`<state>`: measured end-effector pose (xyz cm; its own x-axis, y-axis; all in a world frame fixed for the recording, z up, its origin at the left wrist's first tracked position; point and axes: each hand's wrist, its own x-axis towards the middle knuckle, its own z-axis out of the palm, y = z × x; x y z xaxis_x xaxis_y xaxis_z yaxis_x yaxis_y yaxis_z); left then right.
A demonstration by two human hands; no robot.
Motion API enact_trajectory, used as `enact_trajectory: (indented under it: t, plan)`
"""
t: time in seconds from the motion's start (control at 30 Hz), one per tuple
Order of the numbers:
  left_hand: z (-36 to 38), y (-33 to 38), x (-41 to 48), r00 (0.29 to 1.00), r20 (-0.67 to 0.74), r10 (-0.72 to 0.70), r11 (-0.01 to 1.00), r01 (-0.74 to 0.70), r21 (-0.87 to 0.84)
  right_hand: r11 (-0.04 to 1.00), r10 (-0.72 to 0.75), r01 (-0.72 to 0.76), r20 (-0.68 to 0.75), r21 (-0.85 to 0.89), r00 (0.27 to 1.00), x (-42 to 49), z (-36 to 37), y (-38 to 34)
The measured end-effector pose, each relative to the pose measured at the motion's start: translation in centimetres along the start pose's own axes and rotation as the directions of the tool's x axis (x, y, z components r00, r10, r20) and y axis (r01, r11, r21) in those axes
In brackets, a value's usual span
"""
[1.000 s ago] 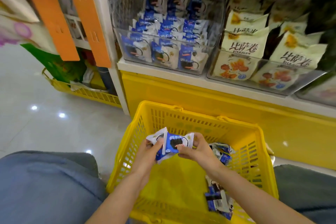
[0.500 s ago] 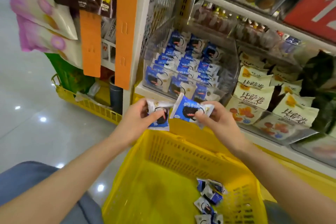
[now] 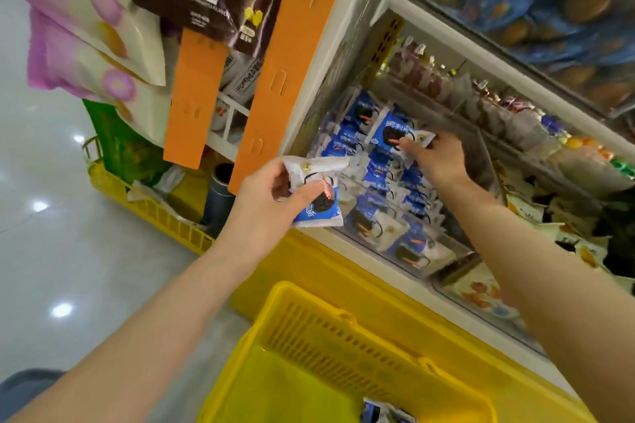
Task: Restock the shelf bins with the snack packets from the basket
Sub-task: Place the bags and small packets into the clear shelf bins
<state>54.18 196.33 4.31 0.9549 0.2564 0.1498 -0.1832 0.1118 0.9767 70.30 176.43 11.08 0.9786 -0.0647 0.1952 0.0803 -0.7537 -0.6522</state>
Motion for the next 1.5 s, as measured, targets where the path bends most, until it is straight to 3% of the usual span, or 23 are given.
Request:
enact_trajectory:
  t: [0.17,0.33,0.63,0.7,0.8,0.87,0.93,1.03,1.13,1.33,1.5]
  plan:
    - [-0.8,0.1,1.5,0.999,-0.032,-0.002,0.995,-0.001,-0.104,0.999,-0.035,0.035,0.011,-0.033,0.999,3.4,3.8,-1.7]
    - [-1.1,-0.4,2.1,1.000,-0.018,-0.017,0.996,0.015,-0.085,0.995,-0.049,0.052,0.039,-0.082,0.998,5.7,6.4,-2.3]
    - [-1.1,-0.2,2.7,0.995,-0.079,-0.062,0.986,0.049,-0.158,0.955,-0.120,0.138,0.087,-0.261,0.989,5.1,6.2,-2.4]
    - [-1.0,0.0,2.4,0.992,-0.069,-0.105,0.978,0.091,-0.188,0.926,-0.251,0.253,0.042,-0.281,0.967,2.7,5.4,-3.0]
    - [-0.9,0.3,1.9,0.984,-0.035,-0.175,0.957,0.161,-0.241,0.821,-0.551,0.520,-0.091,-0.235,0.829,-2.9,3.7,-3.7]
    - [-0.6,0.5,1.4,0.981,-0.015,-0.194,0.944,0.182,-0.276,0.787,-0.608,0.591,-0.065,-0.178,0.791,-6.4,2.7,-3.8]
    - [-0.2,0.8,0.8,0.980,0.005,-0.201,0.926,0.192,-0.324,0.831,-0.551,0.552,0.035,-0.073,0.834,-9.1,2.0,-3.8]
    - [0.5,0.9,-0.2,0.982,0.045,-0.183,0.933,0.187,-0.307,0.919,-0.394,0.378,0.238,0.112,0.888,-12.0,1.4,-4.0]
    - [1.2,1.0,-1.1,0.981,0.077,-0.176,0.947,0.190,-0.257,0.944,-0.254,0.119,0.449,0.306,0.857,-13.8,0.9,-4.2]
    - [1.1,1.8,-2.0,0.981,0.154,-0.117,0.988,0.132,-0.085,0.948,-0.318,0.268,0.474,0.171,0.821,-14.8,-1.2,-3.8]
    - [2.0,2.0,-2.2,0.953,0.246,-0.178,0.947,0.234,-0.219,0.940,-0.311,0.338,0.532,0.048,0.788,-14.5,-3.1,-3.6]
